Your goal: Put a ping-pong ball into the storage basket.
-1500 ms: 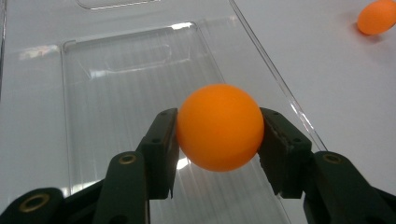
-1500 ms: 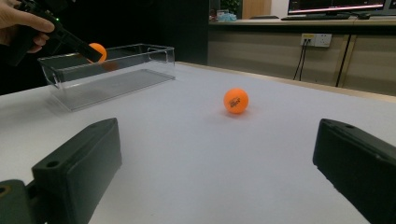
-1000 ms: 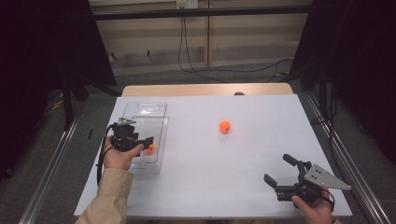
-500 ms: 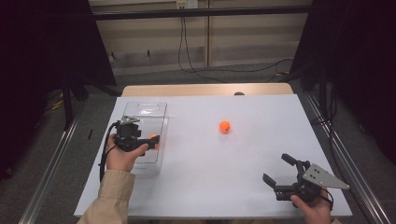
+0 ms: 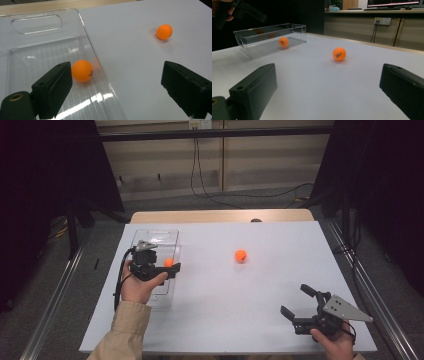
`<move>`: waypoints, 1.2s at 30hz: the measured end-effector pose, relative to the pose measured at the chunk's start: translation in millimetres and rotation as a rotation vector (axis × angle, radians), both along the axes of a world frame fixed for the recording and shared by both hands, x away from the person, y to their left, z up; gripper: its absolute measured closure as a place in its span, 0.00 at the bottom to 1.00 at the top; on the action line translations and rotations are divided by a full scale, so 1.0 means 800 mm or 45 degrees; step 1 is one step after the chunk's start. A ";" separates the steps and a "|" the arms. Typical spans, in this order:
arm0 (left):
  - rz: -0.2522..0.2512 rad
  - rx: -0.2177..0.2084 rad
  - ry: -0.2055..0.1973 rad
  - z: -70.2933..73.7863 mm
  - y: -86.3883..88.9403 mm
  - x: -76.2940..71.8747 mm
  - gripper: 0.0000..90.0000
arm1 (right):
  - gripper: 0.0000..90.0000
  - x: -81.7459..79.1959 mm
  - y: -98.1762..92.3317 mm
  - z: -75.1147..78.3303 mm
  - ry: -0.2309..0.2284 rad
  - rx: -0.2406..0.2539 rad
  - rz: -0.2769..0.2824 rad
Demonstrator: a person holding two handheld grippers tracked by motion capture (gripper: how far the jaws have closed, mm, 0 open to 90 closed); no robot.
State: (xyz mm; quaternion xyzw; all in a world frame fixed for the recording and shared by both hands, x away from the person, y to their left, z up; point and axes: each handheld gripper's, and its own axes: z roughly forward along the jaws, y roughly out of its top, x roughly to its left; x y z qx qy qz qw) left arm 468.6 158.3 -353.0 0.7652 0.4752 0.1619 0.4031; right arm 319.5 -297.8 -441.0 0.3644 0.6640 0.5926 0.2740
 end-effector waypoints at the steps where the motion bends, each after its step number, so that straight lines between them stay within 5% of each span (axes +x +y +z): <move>1: -0.018 0.001 0.000 0.000 -0.001 0.000 0.10 | 0.01 0.000 0.000 0.000 0.002 0.001 0.002; 36: -0.149 -0.010 -0.057 -0.001 -0.066 -0.002 0.08 | 0.01 -0.001 -0.001 -0.001 0.008 -0.003 -0.002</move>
